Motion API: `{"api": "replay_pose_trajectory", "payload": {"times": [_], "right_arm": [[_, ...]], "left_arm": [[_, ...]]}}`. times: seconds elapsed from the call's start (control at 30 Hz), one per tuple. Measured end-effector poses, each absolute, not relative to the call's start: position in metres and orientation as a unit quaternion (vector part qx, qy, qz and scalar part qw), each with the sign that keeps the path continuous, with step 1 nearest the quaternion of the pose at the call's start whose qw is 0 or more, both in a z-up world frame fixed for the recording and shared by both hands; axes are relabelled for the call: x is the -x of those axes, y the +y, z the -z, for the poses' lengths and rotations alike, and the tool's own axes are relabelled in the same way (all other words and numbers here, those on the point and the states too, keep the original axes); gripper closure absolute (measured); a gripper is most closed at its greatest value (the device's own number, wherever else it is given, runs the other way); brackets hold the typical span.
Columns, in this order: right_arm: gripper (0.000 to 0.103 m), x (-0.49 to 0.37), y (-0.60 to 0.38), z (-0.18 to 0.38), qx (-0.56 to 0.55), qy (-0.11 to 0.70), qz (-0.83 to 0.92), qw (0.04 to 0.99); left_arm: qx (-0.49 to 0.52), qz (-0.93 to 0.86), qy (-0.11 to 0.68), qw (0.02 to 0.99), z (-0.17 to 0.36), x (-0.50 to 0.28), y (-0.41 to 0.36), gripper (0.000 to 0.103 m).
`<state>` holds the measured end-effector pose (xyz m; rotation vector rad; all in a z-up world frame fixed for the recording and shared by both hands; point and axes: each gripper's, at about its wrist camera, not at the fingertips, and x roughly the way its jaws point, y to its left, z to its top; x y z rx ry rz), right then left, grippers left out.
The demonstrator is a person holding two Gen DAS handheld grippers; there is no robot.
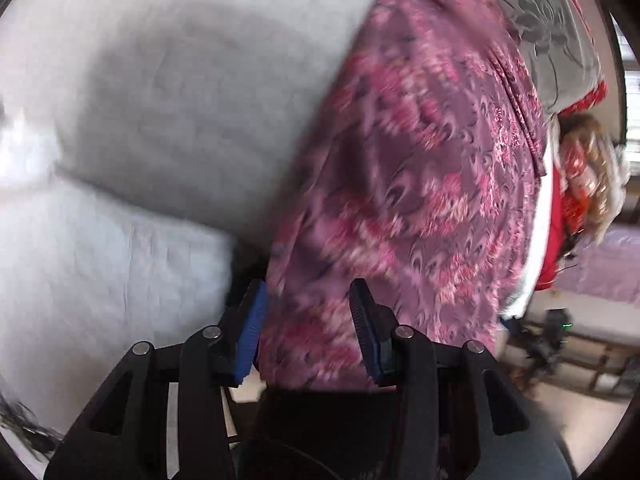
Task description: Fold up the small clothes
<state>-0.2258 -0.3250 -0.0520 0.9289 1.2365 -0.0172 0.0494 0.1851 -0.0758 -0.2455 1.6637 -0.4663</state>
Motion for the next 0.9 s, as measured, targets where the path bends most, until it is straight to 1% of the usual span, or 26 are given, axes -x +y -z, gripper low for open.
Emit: {"api": "replay_pose_trajectory", "payload": {"times": [0.17,0.3,0.4,0.43,0.47,0.5,0.57,0.6,0.77,0.9], "right_arm": [[0.04,0.249,-0.322,0.095,-0.528,0.536,-0.012,0.658],[0.037,0.253,-0.315,0.114,-0.578,0.516,-0.036,0.631],[0.037,0.251,-0.306,0.119,-0.595,0.509,-0.065,0.619],[0.038,0.251,-0.303,0.117,-0.596,0.506,-0.077,0.619],[0.044,0.249,-0.299,0.111,-0.584,0.504,-0.087,0.631],[0.049,0.25,-0.298,0.106,-0.576,0.501,-0.091,0.64],[0.088,0.247,-0.296,0.089,-0.545,0.491,-0.101,0.672],[0.092,0.245,-0.295,0.083,-0.539,0.485,-0.108,0.681],[0.092,0.228,-0.291,0.026,-0.468,0.447,-0.134,0.751],[0.092,0.21,-0.296,-0.006,-0.444,0.413,-0.142,0.782]], "left_arm": [[0.148,0.216,0.736,0.625,0.092,-0.031,0.185,0.06],[0.197,0.225,0.736,0.607,0.102,-0.024,0.199,0.056],[0.21,0.239,0.723,0.613,0.097,-0.018,0.198,0.058],[0.203,0.244,0.719,0.618,0.093,-0.017,0.197,0.062],[0.193,0.253,0.713,0.625,0.088,-0.015,0.191,0.086],[0.185,0.264,0.71,0.626,0.085,-0.014,0.188,0.095],[0.158,0.274,0.697,0.643,0.073,-0.01,0.175,0.096],[0.152,0.281,0.691,0.648,0.068,-0.01,0.174,0.096],[0.172,0.315,0.653,0.667,0.038,-0.019,0.167,0.097],[0.196,0.33,0.622,0.683,0.012,-0.038,0.164,0.097]]}}
